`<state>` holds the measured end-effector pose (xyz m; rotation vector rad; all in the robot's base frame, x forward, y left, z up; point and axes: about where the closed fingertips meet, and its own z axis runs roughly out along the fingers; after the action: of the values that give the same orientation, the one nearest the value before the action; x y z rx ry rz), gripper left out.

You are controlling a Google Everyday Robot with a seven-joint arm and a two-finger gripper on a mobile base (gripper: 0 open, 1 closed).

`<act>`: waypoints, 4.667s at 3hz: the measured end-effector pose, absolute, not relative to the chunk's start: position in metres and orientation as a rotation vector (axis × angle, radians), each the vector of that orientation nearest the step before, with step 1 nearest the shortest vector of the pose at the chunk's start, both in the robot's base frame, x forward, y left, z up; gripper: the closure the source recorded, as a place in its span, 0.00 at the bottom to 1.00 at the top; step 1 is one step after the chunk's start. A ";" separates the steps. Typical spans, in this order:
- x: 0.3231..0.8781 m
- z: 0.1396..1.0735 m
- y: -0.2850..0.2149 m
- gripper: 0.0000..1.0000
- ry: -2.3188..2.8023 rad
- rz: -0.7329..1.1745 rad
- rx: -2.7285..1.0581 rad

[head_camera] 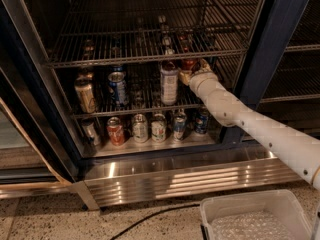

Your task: Pick coke can from middle shelf of fridge

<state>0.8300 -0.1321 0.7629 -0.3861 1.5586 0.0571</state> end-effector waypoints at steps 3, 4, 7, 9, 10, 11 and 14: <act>0.852 0.764 -0.132 0.38 1.536 0.018 -0.374; 0.857 0.762 -0.146 0.38 1.542 -0.014 -0.345; 0.853 0.740 -0.114 0.38 1.574 0.026 -0.415; 0.853 0.740 -0.114 0.56 1.574 0.026 -0.415; 0.853 0.740 -0.114 0.80 1.574 0.026 -0.415; 0.853 0.740 -0.114 1.00 1.574 0.026 -0.415; 0.844 0.758 -0.131 1.00 1.537 0.075 -0.328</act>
Offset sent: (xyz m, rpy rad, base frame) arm 0.0244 0.0024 0.0008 -0.0182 -0.0337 -0.0243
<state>0.8445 -0.1306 0.7576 -0.3280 1.5374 0.0750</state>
